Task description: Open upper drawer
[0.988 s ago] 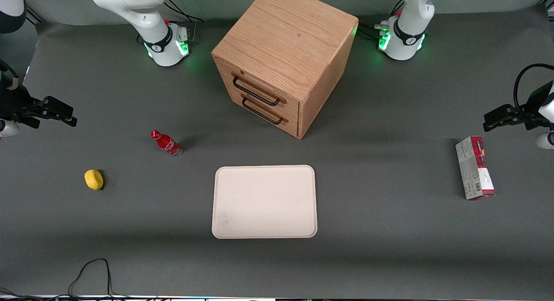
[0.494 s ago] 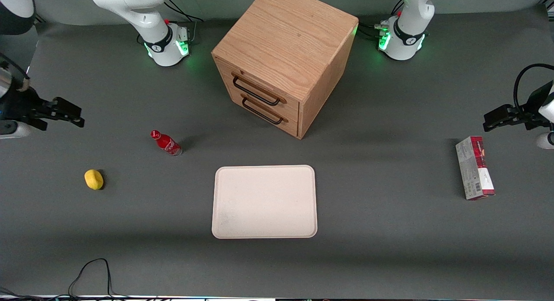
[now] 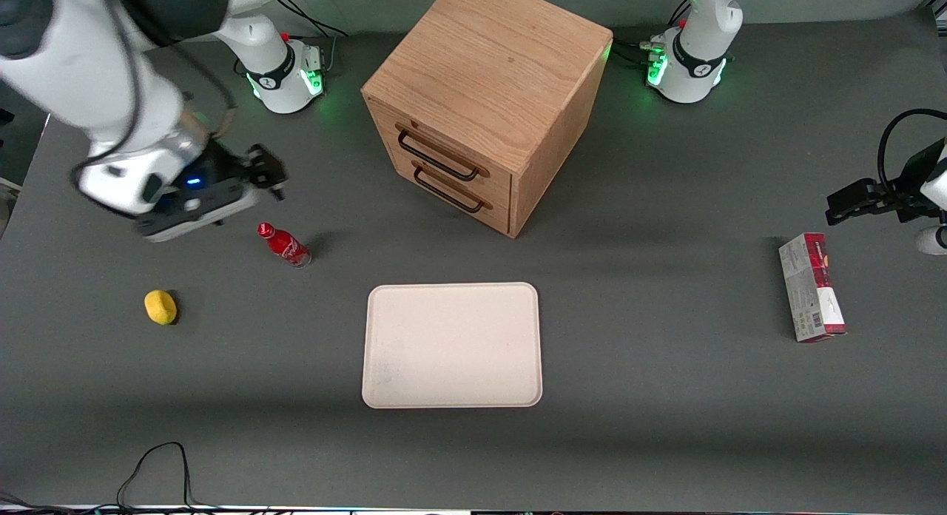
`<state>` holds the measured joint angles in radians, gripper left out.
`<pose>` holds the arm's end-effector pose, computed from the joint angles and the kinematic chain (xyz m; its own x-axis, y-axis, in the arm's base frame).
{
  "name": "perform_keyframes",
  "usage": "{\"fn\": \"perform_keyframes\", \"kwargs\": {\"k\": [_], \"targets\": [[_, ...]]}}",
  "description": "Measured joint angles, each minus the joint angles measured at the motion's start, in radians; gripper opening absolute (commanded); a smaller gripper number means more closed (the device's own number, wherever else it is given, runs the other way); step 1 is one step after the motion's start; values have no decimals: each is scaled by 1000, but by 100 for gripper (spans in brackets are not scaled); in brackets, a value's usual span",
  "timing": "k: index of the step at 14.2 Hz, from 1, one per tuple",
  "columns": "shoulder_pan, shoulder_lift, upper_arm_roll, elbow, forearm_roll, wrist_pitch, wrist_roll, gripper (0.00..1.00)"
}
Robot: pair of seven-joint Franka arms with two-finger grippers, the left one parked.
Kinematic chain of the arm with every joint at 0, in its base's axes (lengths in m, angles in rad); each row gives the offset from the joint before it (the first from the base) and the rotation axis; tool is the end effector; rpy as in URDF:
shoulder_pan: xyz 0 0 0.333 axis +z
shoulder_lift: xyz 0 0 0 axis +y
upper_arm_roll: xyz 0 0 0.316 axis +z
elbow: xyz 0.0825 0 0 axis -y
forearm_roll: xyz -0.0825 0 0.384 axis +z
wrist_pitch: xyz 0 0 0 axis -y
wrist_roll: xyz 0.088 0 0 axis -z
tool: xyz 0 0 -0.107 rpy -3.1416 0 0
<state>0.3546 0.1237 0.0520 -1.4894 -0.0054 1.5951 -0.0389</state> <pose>0.5466 0.2327 0.5941 0.9023 0.4307 -0.0178 0.4308 -0.9025 -0.0017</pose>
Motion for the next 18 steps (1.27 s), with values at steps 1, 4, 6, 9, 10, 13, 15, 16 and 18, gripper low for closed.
{"fn": "perform_keyframes", "kwargs": {"k": [1, 4, 6, 9, 10, 13, 15, 16, 18], "targets": [[48, 8, 1, 0, 0, 1, -3, 100], [176, 30, 3, 1, 0, 18, -59, 100], [234, 39, 3, 1, 0, 21, -95, 100], [277, 40, 3, 0, 0, 24, -134, 100], [283, 40, 3, -3, 0, 30, -149, 100], [296, 46, 3, -5, 14, 36, -183, 100], [306, 48, 3, -5, 26, 37, -183, 100], [308, 49, 2, -6, 48, 37, -187, 100], [308, 49, -2, -6, 112, 37, -224, 100]]}}
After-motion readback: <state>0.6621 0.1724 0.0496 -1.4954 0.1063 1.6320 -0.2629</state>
